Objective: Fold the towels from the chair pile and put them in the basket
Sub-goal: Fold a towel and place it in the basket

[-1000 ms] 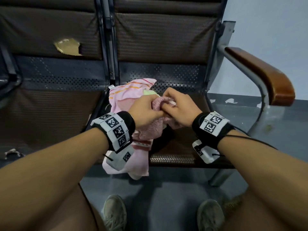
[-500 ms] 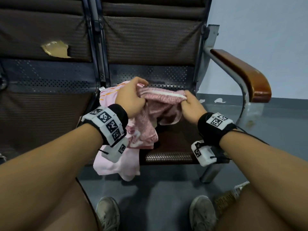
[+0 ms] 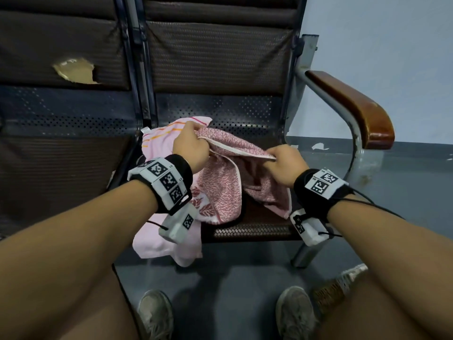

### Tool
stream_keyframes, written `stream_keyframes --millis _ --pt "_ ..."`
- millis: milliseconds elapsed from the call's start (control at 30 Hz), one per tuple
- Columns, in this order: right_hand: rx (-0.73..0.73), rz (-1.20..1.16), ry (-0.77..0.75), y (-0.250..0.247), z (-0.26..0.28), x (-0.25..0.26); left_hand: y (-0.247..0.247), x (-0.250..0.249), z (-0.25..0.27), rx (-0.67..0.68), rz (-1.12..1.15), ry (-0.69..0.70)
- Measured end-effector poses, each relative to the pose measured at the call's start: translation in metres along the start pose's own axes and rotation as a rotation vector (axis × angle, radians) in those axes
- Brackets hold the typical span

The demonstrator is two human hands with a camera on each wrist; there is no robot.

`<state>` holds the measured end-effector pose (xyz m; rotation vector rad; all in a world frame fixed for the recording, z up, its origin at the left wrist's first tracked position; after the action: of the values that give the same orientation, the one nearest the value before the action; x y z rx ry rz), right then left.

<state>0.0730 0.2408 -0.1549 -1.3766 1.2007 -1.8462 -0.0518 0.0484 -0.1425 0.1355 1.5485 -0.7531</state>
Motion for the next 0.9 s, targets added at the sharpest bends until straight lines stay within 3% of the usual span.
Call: stream_keyframes --millis 233,333,400,467,567,667,767,900 --pt "-0.101 -0.253 -0.311 -0.003 0.013 0.028 0.002 0.003 -0.006 0.034 0.160 -0.099" --pt "-0.131 -0.162 -0.420 -0.008 0.021 0.041 0.000 0.005 -0.008 0.008 0.141 -0.078" --pt "-0.033 -0.041 -0.454 -0.001 0.021 0.048 -0.002 0.008 -0.008 -0.037 0.173 -0.078" --pt "0.165 0.055 -0.423 0.016 0.020 0.049 -0.003 0.009 -0.009 -0.077 0.241 -0.075" --pt "0.396 0.185 -0.253 0.042 0.019 0.037 -0.001 0.004 -0.008 -0.069 0.317 -0.053" --pt "0.422 0.199 -0.135 0.052 0.016 0.030 0.004 -0.004 -0.005 -0.033 0.341 -0.029" --pt "0.393 -0.027 -0.086 0.057 0.012 0.034 0.008 -0.010 -0.002 -0.042 0.397 -0.009" --pt "0.369 -0.028 -0.128 0.062 0.009 0.045 0.008 -0.009 -0.003 -0.047 0.440 -0.008"
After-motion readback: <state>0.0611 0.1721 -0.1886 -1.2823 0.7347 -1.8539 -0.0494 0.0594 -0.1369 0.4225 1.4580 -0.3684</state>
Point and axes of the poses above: each hand's wrist, its own z-axis away from the middle knuckle, its own y-axis out of the palm, x = y × z, the point moved 6 cm from there along -z, towards the middle knuckle, and after that the axes turned 10 degrees about x, right-handed, at the moved point
